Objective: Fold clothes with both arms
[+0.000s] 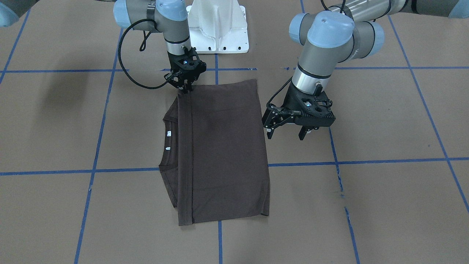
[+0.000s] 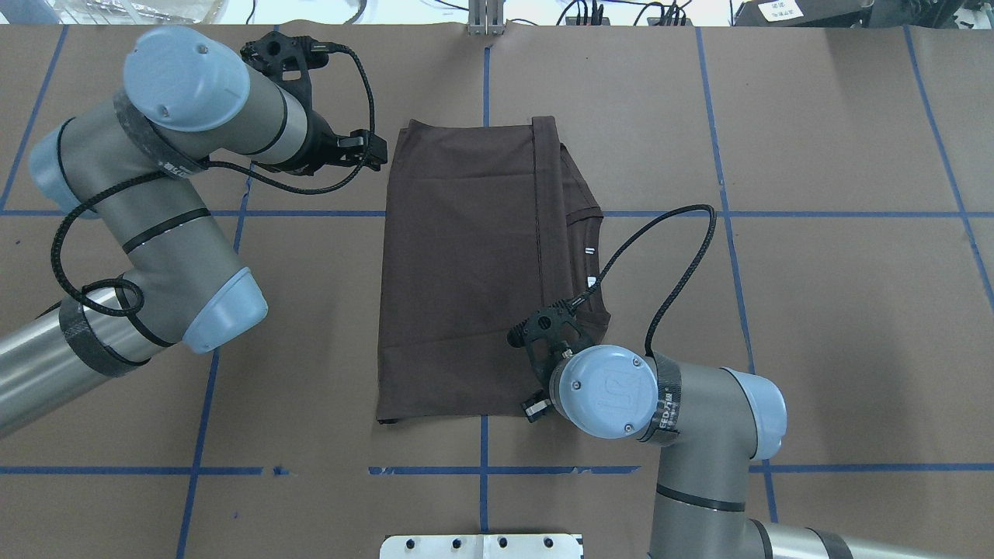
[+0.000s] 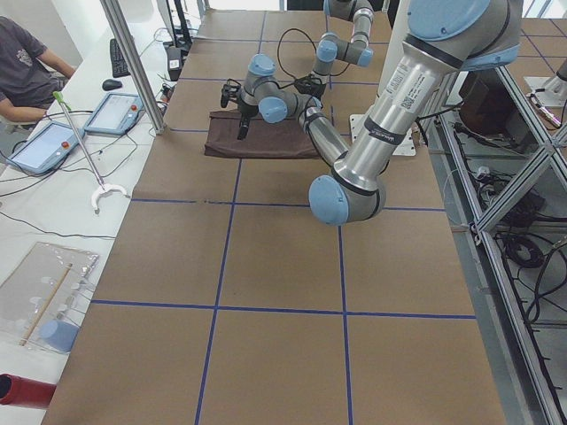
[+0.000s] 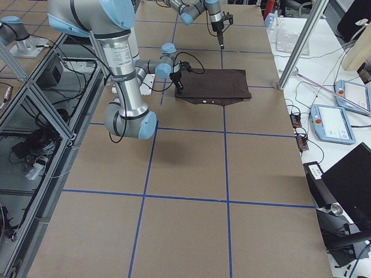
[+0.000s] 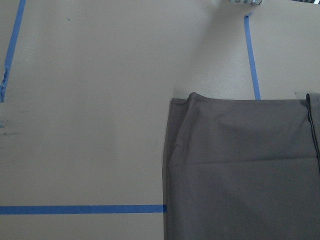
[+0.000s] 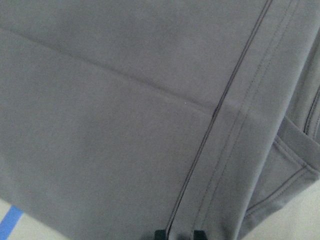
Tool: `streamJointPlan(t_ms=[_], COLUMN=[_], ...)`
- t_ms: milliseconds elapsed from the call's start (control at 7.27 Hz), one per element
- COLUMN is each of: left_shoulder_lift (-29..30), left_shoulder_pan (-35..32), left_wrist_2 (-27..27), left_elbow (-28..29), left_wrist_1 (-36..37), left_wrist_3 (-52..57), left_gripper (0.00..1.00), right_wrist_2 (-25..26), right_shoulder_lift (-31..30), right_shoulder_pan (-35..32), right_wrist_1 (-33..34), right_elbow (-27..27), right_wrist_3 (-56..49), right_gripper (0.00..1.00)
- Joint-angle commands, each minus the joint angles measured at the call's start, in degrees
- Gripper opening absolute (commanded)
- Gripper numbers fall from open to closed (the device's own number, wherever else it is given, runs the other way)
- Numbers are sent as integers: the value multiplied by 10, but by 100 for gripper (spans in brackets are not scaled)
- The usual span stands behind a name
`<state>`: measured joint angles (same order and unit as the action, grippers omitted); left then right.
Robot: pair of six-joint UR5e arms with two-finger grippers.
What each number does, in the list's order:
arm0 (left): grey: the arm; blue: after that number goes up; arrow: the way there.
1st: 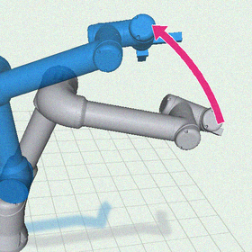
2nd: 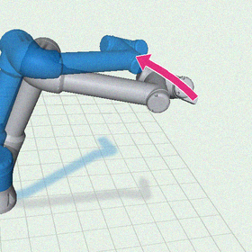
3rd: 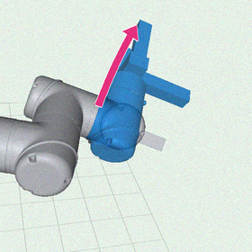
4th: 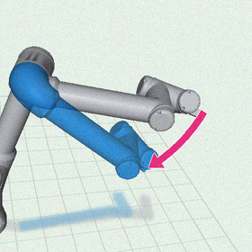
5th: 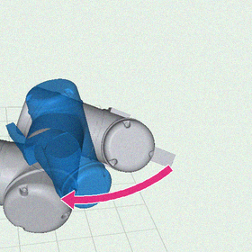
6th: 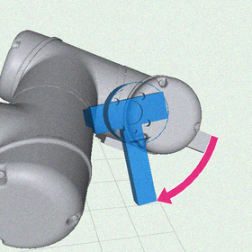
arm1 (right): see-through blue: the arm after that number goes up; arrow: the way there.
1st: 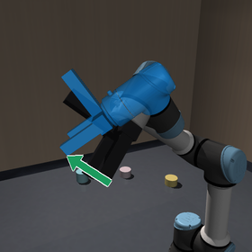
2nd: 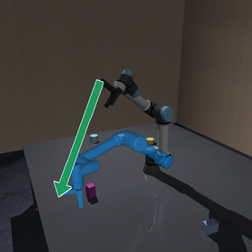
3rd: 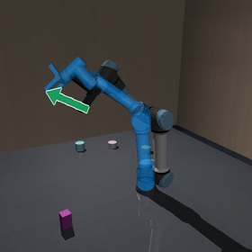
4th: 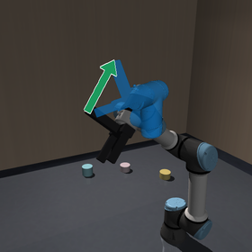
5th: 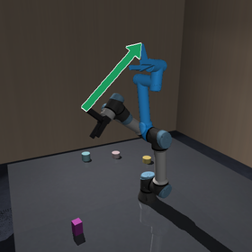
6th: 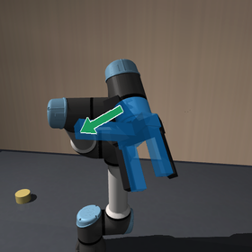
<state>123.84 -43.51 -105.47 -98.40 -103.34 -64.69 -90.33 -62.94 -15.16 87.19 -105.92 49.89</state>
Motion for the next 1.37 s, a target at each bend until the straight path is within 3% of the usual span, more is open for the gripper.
streamJointPlan(t_ms=[0, 687, 825, 962, 1237], left_shoulder_lift=[0, 0, 0, 0, 1], left_shoulder_pan=[0, 0, 1, 1, 1], left_wrist_2=[0, 0, 0, 0, 0], left_elbow=[0, 1, 2, 2, 2], left_wrist_1=[1, 0, 0, 0, 0], left_wrist_3=[-1, -1, -2, -2, -3], left_gripper=[100, 100, 100, 100, 100], right_wrist_2=[-3, 1, 0, 0, 1], right_shoulder_lift=[0, -2, -2, -1, -1], right_shoulder_pan=[1, 7, 7, 7, 5], right_wrist_1=[-1, 0, 0, 0, 0], right_elbow=[-1, -7, -6, -7, -7], right_wrist_3=[0, 0, 0, 0, 0], right_gripper=[31, 31, 19, 0, 0])
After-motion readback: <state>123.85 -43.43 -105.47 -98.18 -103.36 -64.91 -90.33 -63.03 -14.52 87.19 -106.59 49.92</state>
